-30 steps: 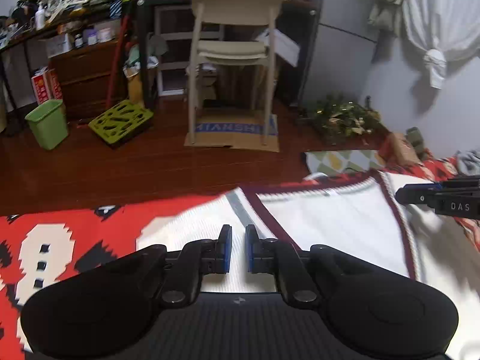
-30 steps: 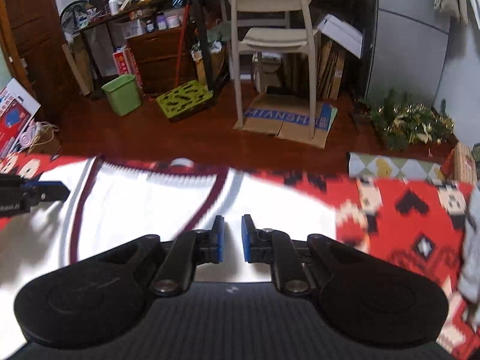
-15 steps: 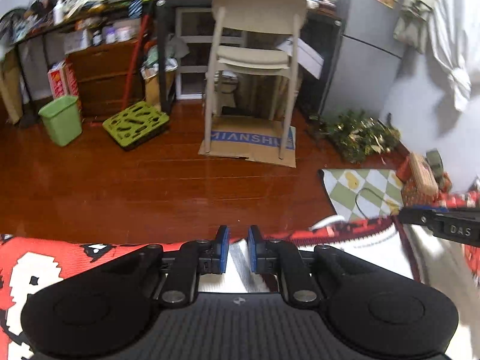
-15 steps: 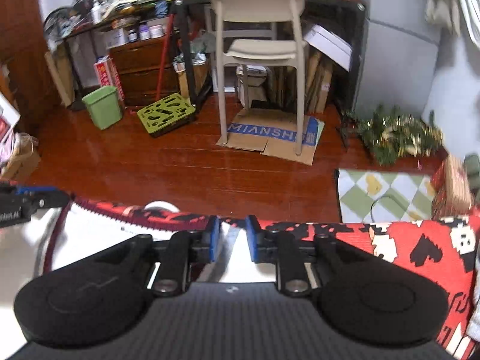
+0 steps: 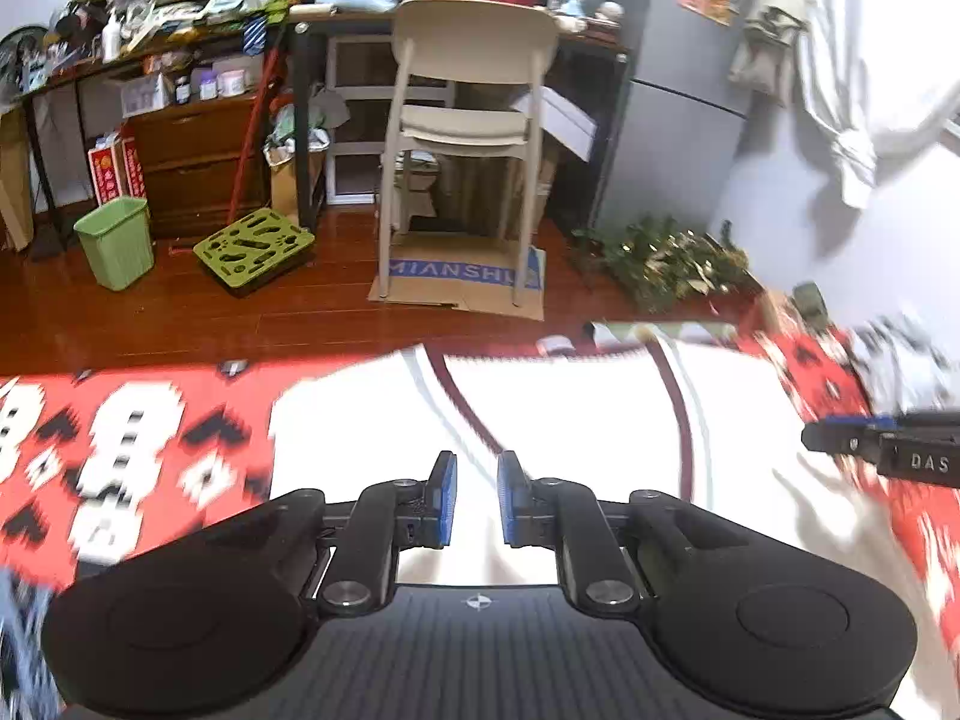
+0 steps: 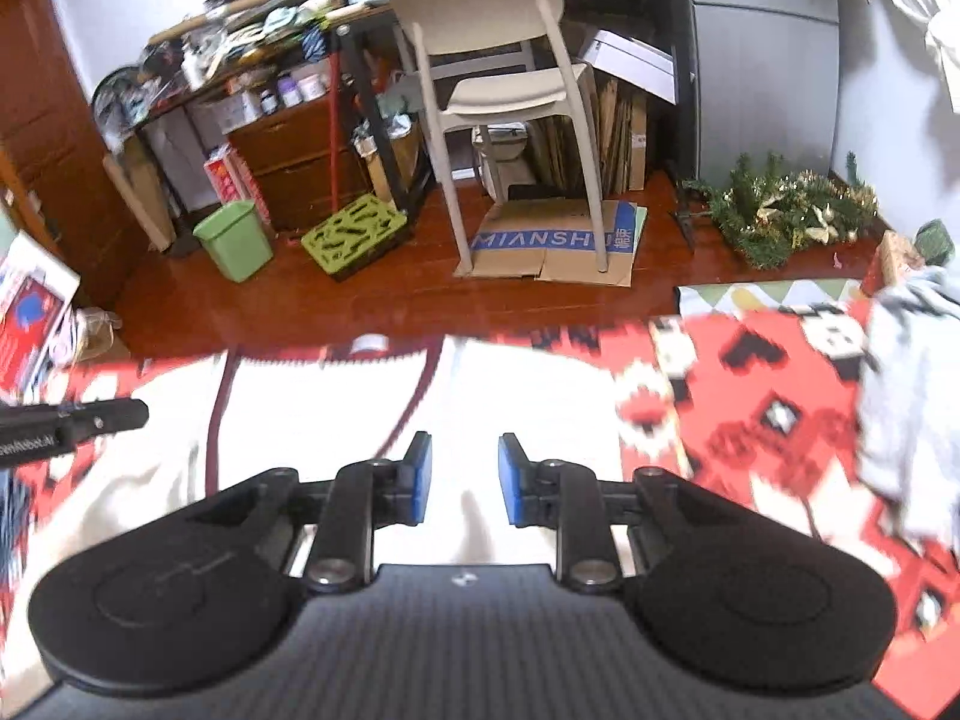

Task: Fold clothes
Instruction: 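Open both tools and hold them over the sweater body, then pull both open tools back to view the flat sweater vest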

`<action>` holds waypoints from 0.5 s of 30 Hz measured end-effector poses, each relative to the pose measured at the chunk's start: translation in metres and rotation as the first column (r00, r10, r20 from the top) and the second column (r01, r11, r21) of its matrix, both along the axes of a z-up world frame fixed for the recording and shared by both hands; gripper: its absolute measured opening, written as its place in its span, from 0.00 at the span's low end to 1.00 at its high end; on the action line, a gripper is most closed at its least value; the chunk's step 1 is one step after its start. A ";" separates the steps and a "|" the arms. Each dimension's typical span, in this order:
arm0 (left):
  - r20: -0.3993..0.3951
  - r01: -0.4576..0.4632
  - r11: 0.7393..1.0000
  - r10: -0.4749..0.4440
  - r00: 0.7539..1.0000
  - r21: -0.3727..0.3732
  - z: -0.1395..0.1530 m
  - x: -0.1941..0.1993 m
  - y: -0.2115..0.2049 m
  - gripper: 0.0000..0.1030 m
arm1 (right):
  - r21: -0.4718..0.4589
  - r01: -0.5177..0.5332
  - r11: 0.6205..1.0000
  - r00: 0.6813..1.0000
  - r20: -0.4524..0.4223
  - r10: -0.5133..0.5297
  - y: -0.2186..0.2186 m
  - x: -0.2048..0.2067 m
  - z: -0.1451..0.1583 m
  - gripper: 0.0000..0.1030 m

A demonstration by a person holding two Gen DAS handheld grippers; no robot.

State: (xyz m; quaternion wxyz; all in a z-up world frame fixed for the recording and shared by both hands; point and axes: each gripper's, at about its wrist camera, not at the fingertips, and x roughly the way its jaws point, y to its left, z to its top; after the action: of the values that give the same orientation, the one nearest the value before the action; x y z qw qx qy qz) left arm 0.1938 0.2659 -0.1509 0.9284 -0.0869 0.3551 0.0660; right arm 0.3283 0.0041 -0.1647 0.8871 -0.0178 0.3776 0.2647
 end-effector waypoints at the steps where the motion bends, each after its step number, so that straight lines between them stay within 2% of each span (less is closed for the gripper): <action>1: -0.006 0.003 1.000 -0.003 1.000 -0.006 -0.002 -0.012 -0.003 0.16 | -0.021 -0.013 1.000 1.000 0.015 0.013 -0.004 -0.016 -0.001 0.26; 5: -0.044 0.006 1.000 -0.006 0.999 0.014 -0.016 -0.060 -0.021 0.16 | -0.072 -0.030 0.997 0.999 0.034 0.033 -0.019 -0.073 -0.007 0.26; 10: -0.053 0.015 0.999 -0.013 0.998 0.044 -0.024 -0.105 -0.036 0.17 | -0.115 -0.052 0.992 0.998 0.039 0.056 -0.035 -0.139 -0.017 0.27; 15: -0.062 0.024 0.997 -0.020 0.998 0.074 -0.033 -0.149 -0.051 0.21 | -0.111 -0.014 0.994 1.000 0.026 0.017 -0.053 -0.187 -0.026 0.31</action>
State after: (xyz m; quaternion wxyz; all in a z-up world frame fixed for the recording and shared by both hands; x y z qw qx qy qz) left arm 0.0444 0.2148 -0.1836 0.9203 -0.0463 0.3817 0.0717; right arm 0.1412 -0.0489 -0.1911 0.8876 -0.0734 0.3797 0.2502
